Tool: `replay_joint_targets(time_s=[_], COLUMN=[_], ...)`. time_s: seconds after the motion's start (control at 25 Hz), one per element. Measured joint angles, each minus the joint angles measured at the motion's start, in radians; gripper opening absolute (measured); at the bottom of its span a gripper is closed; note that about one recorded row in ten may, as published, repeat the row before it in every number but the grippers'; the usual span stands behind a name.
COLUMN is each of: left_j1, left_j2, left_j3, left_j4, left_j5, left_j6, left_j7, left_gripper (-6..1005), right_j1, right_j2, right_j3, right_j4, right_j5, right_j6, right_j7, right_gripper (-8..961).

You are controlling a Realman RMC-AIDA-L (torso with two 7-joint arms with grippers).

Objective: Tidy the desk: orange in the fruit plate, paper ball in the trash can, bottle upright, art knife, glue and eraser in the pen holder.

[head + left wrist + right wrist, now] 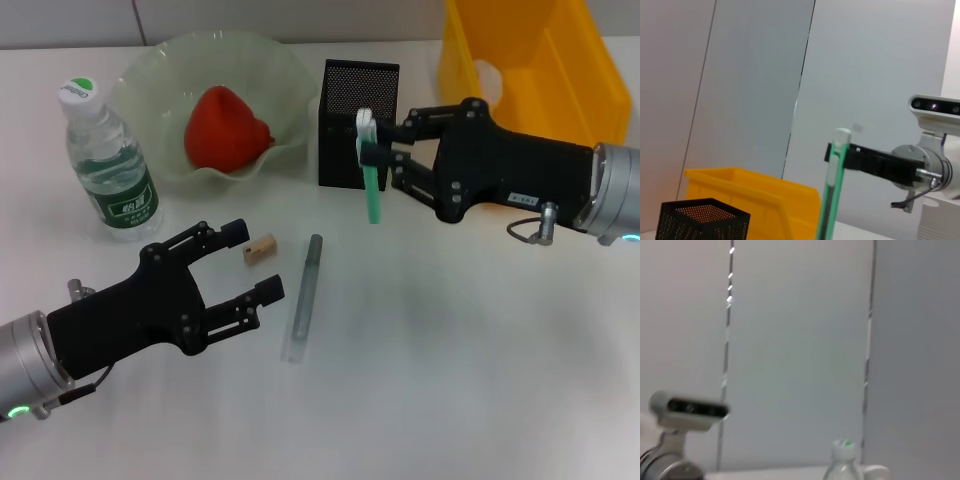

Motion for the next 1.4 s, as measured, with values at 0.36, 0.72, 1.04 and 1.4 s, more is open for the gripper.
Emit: replay_joint_targets(time_s=[0.36,0.72,1.04,1.4], left_j1=[-0.001,0.000,0.013,0.010], left_j2=[-0.001,0.002,0.005,0.004], left_j3=[0.000,0.001,0.001,0.001], left_j4=[-0.015,-0.015,-0.008,-0.009], left_j5=[-0.010,-0.023,-0.024,-0.024], left_j6=[-0.013,-0.018,-0.002,-0.004], left_j7=[0.002,-0.035,-0.031,-0.028], left_gripper=[788,782,782,779], right_j1=[0.000,-0.021,-0.023,-0.022], right_j2=[0.005,0.002,0.001,0.001], right_j3=[-0.005,-0.012,-0.011,-0.014], right_j4=[0.154,0.168,0.159,0.154], right_j5=[0.165,0.160,0.158,0.155], right_j6=[0.045,-0.024,-0.008,-0.021], right_j7=[-0.219,-0.376,-0.377,-0.496], right_gripper=[179,179,179,185])
